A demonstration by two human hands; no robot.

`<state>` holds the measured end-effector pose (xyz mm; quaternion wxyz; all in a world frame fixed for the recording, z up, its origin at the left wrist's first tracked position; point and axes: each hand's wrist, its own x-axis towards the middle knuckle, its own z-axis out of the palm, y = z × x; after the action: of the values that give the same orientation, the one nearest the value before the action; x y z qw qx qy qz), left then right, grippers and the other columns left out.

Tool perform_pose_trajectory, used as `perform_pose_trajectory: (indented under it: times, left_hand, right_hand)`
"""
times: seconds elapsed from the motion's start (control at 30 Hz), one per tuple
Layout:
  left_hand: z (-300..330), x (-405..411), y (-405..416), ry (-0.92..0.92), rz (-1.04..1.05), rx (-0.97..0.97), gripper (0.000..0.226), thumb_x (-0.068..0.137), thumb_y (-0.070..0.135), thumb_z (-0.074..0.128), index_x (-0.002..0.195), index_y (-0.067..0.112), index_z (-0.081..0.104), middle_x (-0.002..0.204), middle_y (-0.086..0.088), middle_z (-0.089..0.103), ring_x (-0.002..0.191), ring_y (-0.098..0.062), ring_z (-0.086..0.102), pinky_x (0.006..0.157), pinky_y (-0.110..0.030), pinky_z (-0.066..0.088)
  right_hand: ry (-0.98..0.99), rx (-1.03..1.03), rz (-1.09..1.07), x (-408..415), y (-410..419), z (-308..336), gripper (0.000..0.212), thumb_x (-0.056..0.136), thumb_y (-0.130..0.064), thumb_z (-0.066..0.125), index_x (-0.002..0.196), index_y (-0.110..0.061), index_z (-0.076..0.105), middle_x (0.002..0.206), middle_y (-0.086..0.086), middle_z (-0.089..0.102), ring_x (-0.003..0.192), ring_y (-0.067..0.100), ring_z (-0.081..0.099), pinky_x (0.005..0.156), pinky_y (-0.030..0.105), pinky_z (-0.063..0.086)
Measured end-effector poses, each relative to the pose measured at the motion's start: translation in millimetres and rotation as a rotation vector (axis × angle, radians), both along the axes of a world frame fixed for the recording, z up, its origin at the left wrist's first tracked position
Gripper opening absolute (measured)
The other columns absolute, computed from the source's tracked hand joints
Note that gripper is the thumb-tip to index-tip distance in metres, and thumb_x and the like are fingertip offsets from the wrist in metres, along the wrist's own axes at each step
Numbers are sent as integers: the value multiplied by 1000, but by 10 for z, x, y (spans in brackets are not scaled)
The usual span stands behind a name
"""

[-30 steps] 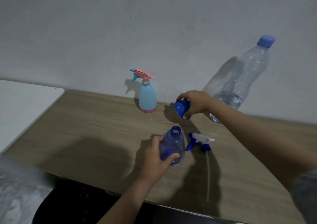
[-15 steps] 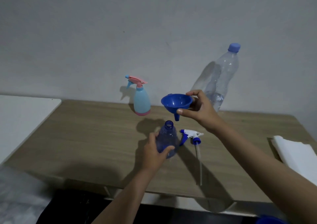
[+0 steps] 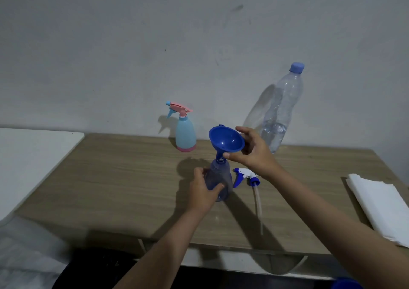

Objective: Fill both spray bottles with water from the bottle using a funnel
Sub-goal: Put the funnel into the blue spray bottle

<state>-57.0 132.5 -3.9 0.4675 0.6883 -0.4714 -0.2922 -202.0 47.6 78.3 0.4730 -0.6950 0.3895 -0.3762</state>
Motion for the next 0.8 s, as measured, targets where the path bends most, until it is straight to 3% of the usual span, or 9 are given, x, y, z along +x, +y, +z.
perform_pose_trajectory:
  times: [0.3,0.57,0.7,0.8]
  left_hand:
    - [-7,29,7,-36,-31,-4,42,77,22,77,102,19,43,100,8,58,91,-8,58,60,-8,41]
    - [-28,37,5,-17,-22,3,43,76,23,77,103,21,43,102,7,60,95,-10,61,64,-10,44]
    - [1,28,4,7,-26,18,48,75,22,77,106,21,40,107,7,58,101,-12,60,64,-9,44]
    - [22,39,-2,43,-49,39,63,72,22,80,116,19,35,124,3,54,115,-15,56,76,-16,45]
  right_hand:
    - [136,-39,23,8,-15,-30,85,54,-28,91,127,-23,48,123,-1,60,114,14,59,100,34,50]
    - [173,-49,17,64,9,-65,83,60,-25,90,130,-22,46,123,-3,57,116,13,57,98,28,49]
    - [185,-22,17,60,-2,-70,92,58,-28,90,137,-21,42,128,0,56,118,14,56,104,32,46]
    - [237,-13,21,47,-8,-43,108,55,-26,92,145,-20,33,133,1,53,122,15,53,106,32,43]
